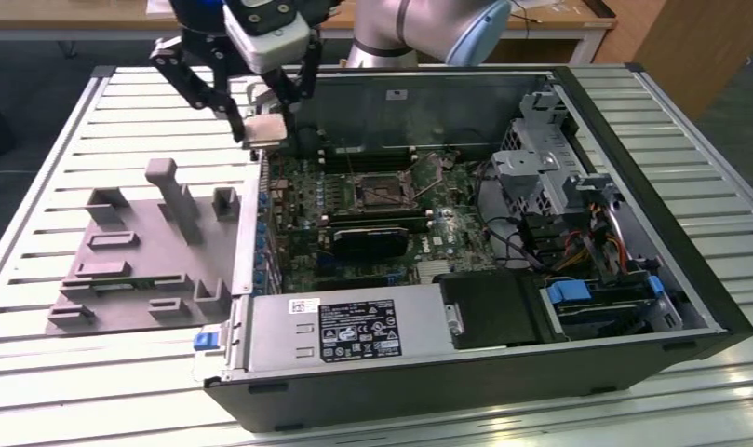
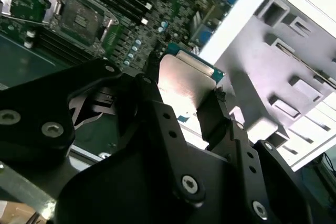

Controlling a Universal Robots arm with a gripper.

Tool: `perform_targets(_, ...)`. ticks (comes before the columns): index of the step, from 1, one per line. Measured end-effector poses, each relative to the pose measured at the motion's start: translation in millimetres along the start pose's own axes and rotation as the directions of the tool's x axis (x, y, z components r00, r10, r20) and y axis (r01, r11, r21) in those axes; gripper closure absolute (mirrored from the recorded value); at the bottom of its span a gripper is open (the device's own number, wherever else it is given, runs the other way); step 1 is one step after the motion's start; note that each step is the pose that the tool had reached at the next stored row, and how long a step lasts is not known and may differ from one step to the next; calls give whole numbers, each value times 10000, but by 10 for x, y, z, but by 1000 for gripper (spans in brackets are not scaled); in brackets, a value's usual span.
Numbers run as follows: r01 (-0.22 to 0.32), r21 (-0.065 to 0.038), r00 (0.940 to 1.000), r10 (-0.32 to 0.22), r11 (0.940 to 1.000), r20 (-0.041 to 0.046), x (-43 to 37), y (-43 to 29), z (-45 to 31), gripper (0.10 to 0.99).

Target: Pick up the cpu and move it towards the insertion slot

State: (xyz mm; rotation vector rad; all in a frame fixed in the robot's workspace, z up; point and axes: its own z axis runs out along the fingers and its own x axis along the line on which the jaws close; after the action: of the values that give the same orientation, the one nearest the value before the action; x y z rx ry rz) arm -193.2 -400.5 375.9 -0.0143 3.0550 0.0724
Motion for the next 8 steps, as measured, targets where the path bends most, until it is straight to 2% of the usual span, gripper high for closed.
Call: perform_targets(8,-1,1,10000,1,10000,-14,-363,-4,31,553)
